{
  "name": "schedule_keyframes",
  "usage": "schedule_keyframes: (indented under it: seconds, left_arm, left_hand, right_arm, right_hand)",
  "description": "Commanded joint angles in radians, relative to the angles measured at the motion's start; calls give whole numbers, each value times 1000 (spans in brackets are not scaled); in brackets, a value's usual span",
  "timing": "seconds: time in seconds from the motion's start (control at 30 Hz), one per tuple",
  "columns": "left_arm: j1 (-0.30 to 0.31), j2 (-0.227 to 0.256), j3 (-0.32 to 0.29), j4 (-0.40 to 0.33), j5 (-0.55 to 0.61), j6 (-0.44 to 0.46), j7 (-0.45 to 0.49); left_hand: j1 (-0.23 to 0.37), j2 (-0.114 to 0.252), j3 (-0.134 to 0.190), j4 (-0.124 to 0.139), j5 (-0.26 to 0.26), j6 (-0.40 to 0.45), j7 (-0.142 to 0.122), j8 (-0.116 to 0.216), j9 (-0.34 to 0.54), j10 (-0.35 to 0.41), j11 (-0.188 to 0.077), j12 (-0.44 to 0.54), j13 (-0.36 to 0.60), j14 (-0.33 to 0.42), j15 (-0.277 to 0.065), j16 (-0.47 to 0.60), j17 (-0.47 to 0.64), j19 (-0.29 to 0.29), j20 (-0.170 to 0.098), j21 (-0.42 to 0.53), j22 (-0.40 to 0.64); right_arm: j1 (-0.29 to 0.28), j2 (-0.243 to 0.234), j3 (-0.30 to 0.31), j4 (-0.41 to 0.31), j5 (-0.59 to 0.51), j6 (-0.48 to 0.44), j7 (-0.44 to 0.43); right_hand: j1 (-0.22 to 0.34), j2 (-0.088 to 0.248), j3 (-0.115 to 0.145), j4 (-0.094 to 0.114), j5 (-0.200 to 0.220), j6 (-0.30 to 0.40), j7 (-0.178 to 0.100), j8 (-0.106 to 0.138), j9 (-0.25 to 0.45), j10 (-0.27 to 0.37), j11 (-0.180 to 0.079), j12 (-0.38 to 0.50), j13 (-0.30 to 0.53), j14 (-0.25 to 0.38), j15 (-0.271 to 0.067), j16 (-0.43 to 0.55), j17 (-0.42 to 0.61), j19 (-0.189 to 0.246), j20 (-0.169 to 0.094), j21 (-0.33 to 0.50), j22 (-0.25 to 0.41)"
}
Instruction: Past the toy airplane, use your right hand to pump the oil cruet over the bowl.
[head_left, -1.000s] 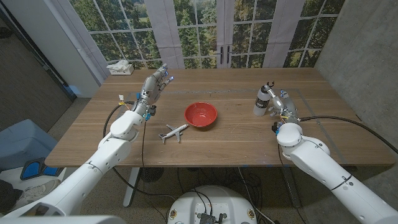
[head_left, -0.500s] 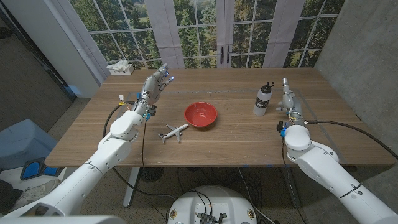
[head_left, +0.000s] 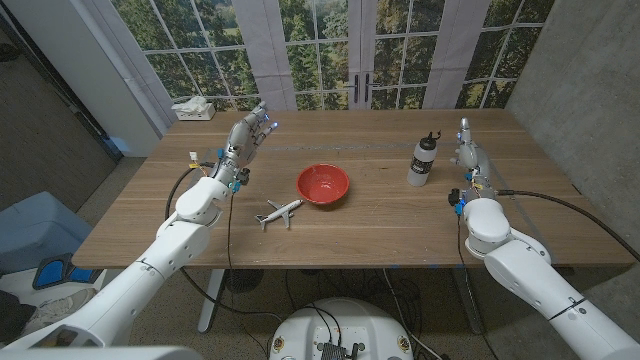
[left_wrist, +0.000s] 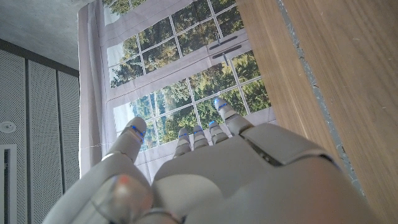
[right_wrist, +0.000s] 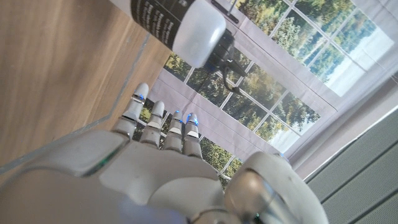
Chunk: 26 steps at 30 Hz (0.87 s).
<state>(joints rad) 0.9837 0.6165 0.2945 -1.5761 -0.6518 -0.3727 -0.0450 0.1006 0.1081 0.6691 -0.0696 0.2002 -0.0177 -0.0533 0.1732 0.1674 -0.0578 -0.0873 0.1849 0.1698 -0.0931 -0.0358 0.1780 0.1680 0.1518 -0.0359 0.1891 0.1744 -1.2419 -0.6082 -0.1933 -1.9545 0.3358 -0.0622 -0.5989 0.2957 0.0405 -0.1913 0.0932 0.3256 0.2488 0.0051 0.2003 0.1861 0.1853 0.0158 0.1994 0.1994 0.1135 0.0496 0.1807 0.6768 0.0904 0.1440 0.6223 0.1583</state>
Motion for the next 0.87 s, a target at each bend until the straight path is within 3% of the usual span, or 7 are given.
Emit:
schedule_keyframes:
  seconds: [0.03,0.13,0.3,0.57,0.73,0.87]
  left_arm:
    - [16,8,-16,-5,-8,11,21]
    - [39,16,-29,-27,-5,20,51]
    - [59,25,-40,-49,-1,31,75]
    - [102,56,-63,-100,9,121,168]
    - [110,57,-67,-102,4,128,172]
    - [94,44,-56,-71,-2,114,144]
  left_hand:
    - [-1,27,-5,0,-1,-4,1,1,3,-4,0,-1,5,-6,-46,-4,2,-8,-31,-2,2]
    - [-5,26,-8,-5,0,0,-2,6,3,-1,-2,1,5,-4,-44,-3,0,-74,-8,-18,1]
    - [-8,30,-7,-4,1,0,1,6,3,0,2,2,5,-4,-39,-3,1,-95,-3,-20,1]
    - [-17,31,-10,3,0,-2,3,6,3,-5,6,0,5,-14,-38,-4,4,-110,-6,-18,0]
    - [-20,30,-11,4,0,-4,2,5,2,-10,7,-2,5,-17,-38,-5,4,-110,-7,-15,0]
    - [-21,30,-12,4,1,-6,2,5,2,-10,7,-2,5,-18,-38,-5,4,-107,-7,-12,0]
  right_arm:
    - [59,-1,-1,116,55,220,180]
    - [84,-1,-6,145,69,256,221]
    - [113,-1,-17,187,61,317,261]
    - [173,6,-29,278,90,448,373]
    - [171,20,-25,275,59,479,342]
    - [156,29,-18,266,53,504,330]
  right_hand:
    - [10,23,11,-7,-9,10,30,1,0,12,21,3,1,-10,-8,5,-37,-1,-75,-33,3]
    - [19,34,18,-11,-14,21,57,3,-1,22,33,6,1,-10,-25,6,-58,7,-103,-48,3]
    - [39,58,35,-21,-20,32,76,4,-1,34,45,8,0,-3,-47,9,-86,22,-138,-67,3]
    - [51,68,45,-29,-32,74,73,13,-1,73,38,18,0,24,-69,15,-126,72,-144,-80,3]
    - [51,75,49,-29,-42,137,39,28,0,118,29,28,0,44,-87,17,-160,80,-160,-106,4]
    - [46,81,52,-26,-49,168,39,30,0,143,31,31,-1,51,-91,16,-184,54,-159,-137,4]
